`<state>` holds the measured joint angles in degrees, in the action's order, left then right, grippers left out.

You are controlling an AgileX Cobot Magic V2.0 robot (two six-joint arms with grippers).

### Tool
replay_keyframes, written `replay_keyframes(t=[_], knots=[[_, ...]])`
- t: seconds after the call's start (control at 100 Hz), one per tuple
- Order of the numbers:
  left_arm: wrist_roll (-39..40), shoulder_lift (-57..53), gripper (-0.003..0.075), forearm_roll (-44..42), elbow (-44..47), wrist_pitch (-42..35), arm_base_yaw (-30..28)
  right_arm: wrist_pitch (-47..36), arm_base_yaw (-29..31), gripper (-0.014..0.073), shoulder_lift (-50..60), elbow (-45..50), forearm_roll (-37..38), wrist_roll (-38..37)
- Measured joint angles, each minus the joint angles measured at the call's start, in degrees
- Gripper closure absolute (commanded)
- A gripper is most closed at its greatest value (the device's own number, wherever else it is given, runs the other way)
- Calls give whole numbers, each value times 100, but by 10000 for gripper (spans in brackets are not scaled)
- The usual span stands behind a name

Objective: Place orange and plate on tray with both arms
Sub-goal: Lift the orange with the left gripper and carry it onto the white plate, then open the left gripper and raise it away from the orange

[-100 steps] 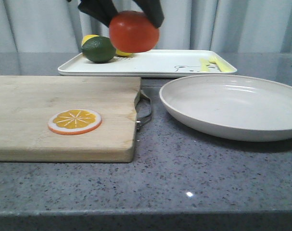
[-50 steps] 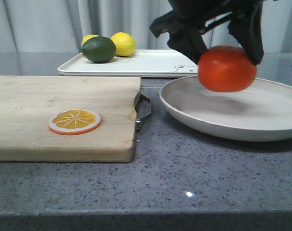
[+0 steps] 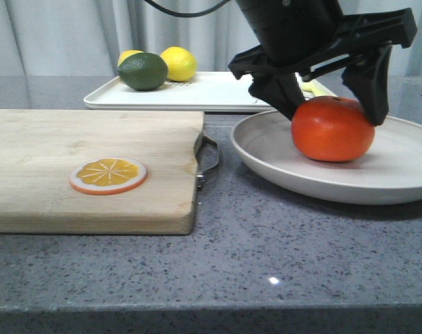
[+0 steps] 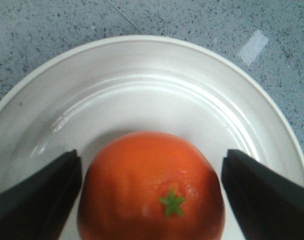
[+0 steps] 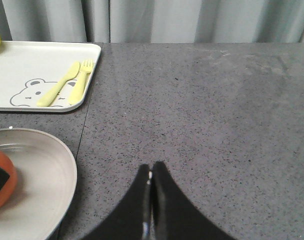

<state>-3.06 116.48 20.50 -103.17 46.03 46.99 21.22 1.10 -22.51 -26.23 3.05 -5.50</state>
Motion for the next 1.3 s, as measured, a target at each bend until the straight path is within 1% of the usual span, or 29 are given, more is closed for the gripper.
replay_keyframes(t=[0.26,0.33,0.42,0.5,0.69,0.76,0.81,0.93,1.05,1.3], knots=[[-3,0,94,0,0,115,0,0,0,661,0,0,0,0],[-3,-34,108,0,0,126,0,0,0,661,0,0,0,0],[-3,-128,143,-25,0,162,0,0,0,661,0,0,0,0],[-12,-279,203,-172,0,234,0,0,0,661,0,0,0,0],[-12,-724,436,-408,11,357,0,0,0,661,0,0,0,0],[-12,-922,494,-420,87,368,0,0,0,661,0,0,0,0],[-15,-1073,517,-432,191,351,0,0,0,661,0,0,0,0],[-15,-1476,531,-440,645,148,0,92,0,661,0,0,22,0],[-15,-2013,531,-481,1332,-293,0,258,0,661,0,0,22,0],[-15,-3479,534,-560,2740,-792,0,340,-103,661,-27,0,22,0]])
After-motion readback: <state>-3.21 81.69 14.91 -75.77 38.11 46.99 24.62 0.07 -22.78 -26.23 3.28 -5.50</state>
